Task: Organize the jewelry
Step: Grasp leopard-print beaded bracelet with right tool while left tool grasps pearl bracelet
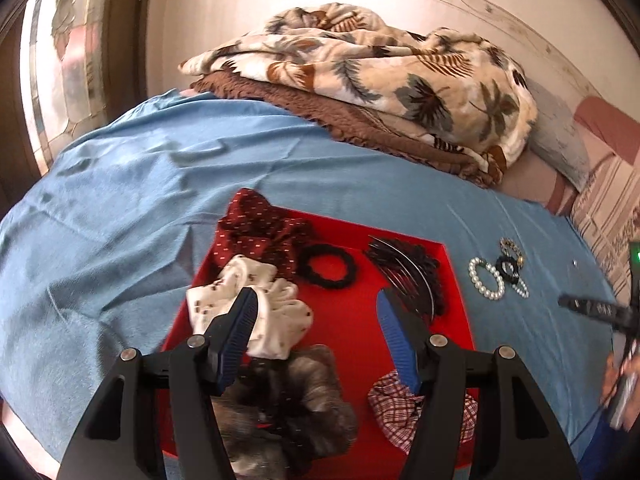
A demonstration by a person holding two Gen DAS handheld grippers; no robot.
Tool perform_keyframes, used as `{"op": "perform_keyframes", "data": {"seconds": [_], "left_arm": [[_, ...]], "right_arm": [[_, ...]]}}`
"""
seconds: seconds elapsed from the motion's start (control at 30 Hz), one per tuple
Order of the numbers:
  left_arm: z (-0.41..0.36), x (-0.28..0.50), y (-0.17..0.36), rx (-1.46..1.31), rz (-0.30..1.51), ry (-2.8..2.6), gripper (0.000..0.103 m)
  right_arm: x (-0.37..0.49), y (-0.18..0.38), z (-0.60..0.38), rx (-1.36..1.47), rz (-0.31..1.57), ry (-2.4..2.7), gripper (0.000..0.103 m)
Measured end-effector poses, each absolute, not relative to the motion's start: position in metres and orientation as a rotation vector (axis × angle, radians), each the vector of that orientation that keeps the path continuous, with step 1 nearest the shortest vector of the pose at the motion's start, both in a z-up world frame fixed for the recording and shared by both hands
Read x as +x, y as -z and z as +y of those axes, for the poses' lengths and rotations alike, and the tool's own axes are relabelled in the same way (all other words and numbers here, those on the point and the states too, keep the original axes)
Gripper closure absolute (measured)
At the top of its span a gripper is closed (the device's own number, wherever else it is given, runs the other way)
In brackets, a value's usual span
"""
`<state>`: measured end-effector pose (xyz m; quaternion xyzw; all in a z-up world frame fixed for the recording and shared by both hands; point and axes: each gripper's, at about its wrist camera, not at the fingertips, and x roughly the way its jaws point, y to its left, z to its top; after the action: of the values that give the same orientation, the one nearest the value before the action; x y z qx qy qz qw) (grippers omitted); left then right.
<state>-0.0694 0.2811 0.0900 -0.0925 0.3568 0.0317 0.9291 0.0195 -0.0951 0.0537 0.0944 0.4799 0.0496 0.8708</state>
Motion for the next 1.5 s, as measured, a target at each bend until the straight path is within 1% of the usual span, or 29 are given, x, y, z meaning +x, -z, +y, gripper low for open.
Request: {"op": "perform_keyframes", "data": {"seconds": [0.1, 0.37, 0.4, 0.47, 0.5, 0.53, 0.57, 0.7, 0.8, 0.93, 1.03, 1.23, 1.27, 1.3, 1.5], "left_arm": [[0.276, -0.066, -0.089, -0.18, 0.731, -0.057, 0.042], [0.275, -0.058, -0.087, -0.21, 0.741, -0.01, 0.042], [0.274, -0.057, -0.087, -0.214, 0.741, -0.006, 0.042], [0.272, -0.055, -0.087, -0.215, 0.742, 0.001, 0.042], [0.271, -0.055, -0.087, -0.21, 0.744, 0.003, 0.042], [0.27, -0.055, -0.087, -0.208, 0.746, 0.005, 0.042], [0.269, -0.055, -0.087, -0.202, 0.749, 0.01, 0.042], [0.258, -0.057, -0.093, -0.211, 0.768, 0.05, 0.042], [0.241, -0.059, -0.105, -0.209, 0.76, 0.094, 0.042], [0.201, -0.048, -0.12, -0.163, 0.776, 0.169, 0.042], [0.165, -0.023, -0.121, -0.152, 0.823, 0.224, 0.042], [0.109, 0.037, -0.088, -0.092, 0.957, 0.22, 0.043], [0.103, 0.045, -0.082, -0.075, 0.97, 0.204, 0.046], [0.099, 0.051, -0.076, -0.062, 0.982, 0.187, 0.049], [0.087, 0.083, -0.041, -0.017, 1.054, 0.11, 0.05]], "right_arm": [[0.048, -0.047, -0.096, 0.21, 1.001, -0.103, 0.05], [0.135, -0.022, -0.087, 0.121, 1.031, -0.044, 0.05], [0.14, -0.018, -0.087, 0.121, 1.037, -0.04, 0.051], [0.149, -0.011, -0.085, 0.108, 1.053, -0.03, 0.068], [0.15, -0.01, -0.085, 0.084, 1.047, -0.014, 0.078], [0.149, -0.01, -0.087, 0.072, 1.045, -0.011, 0.086], [0.148, -0.01, -0.09, 0.071, 1.049, -0.008, 0.09], [0.131, -0.011, -0.12, 0.068, 1.065, 0.054, 0.09], [0.1, -0.012, -0.147, 0.099, 1.085, 0.057, 0.09], [0.05, -0.016, -0.162, 0.147, 1.111, 0.019, 0.09], [0.018, -0.017, -0.161, 0.145, 1.099, -0.003, 0.09], [0.013, -0.018, -0.16, 0.168, 1.083, -0.049, 0.089], [0.014, -0.017, -0.161, 0.177, 1.081, -0.059, 0.089], [0.014, -0.017, -0.162, 0.184, 1.08, -0.064, 0.089], [0.017, -0.017, -0.166, 0.234, 1.089, -0.089, 0.089]]}}
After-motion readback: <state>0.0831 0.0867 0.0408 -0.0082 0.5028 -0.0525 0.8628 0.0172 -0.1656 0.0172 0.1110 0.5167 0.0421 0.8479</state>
